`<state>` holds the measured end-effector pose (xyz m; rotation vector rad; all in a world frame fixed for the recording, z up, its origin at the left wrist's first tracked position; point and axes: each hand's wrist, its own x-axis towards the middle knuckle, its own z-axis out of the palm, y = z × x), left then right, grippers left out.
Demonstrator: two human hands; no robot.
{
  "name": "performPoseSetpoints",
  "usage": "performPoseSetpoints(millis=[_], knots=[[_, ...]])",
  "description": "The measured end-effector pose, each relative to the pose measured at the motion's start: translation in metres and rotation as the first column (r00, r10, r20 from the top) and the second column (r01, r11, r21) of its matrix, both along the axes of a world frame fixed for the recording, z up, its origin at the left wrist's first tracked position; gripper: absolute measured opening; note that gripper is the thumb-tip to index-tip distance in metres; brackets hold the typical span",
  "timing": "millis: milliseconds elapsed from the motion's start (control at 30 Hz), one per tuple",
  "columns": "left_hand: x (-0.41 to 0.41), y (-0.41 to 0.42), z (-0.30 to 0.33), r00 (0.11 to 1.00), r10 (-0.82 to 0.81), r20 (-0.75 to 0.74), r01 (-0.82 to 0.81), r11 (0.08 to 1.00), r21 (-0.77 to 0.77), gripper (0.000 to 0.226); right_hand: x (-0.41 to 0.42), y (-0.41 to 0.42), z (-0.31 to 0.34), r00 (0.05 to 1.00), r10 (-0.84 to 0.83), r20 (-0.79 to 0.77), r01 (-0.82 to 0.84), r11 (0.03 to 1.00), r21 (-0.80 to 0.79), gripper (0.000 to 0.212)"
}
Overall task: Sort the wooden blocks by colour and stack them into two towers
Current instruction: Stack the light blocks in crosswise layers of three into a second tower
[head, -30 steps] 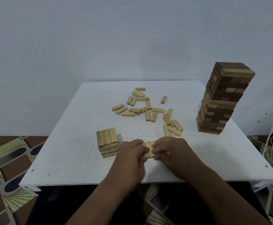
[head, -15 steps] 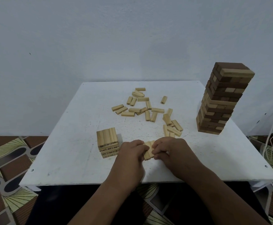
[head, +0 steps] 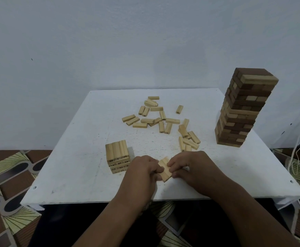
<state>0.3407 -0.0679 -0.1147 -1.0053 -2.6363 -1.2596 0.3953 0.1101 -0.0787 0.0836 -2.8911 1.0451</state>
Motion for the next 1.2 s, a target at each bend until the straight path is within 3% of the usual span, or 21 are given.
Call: performPoseSetpoints(millis=[267, 467, 667, 900, 1067, 1200], knots=[[0.001, -0.001, 0.003, 0.999, 0.011, -0.034, -0.013, 0.999, -0.039, 0.029, 0.001, -0.002, 0.001, 1.0, 0.003, -0.003, -0.003, 1.0, -0.014, 0.012], [0.01, -0.004, 0.012, 0.997, 0.07, -0.027, -0.073, 0.992, -0.105, 0.019, 0.003, -0.005, 0.0, 0.999, 0.025, -0.046, -0.026, 0.999, -0.026, 0.029], [0.012, -0.006, 0.015, 0.999, 0.032, 0.003, -0.031, 0.992, -0.12, 0.016, 0.003, -0.006, -0.007, 0.989, 0.088, -0.119, -0.094, 0.995, -0.044, 0.028], [0.015, -0.011, 0.021, 0.997, -0.07, 0.036, 0.076, 0.973, -0.216, 0.029, 0.004, 0.001, -0.007, 0.993, 0.075, -0.093, -0.08, 0.996, -0.047, 0.032], [0.014, -0.009, 0.017, 0.999, -0.038, 0.008, 0.039, 0.98, -0.197, 0.029, 0.006, 0.003, -0.001, 0.999, 0.018, -0.036, -0.015, 0.997, 0.075, 0.035], [0.017, -0.007, 0.017, 0.999, -0.009, 0.053, 0.018, 0.985, -0.169, 0.036, 0.009, 0.0, 0.002, 1.0, -0.012, 0.007, 0.011, 0.999, 0.052, 0.03]])
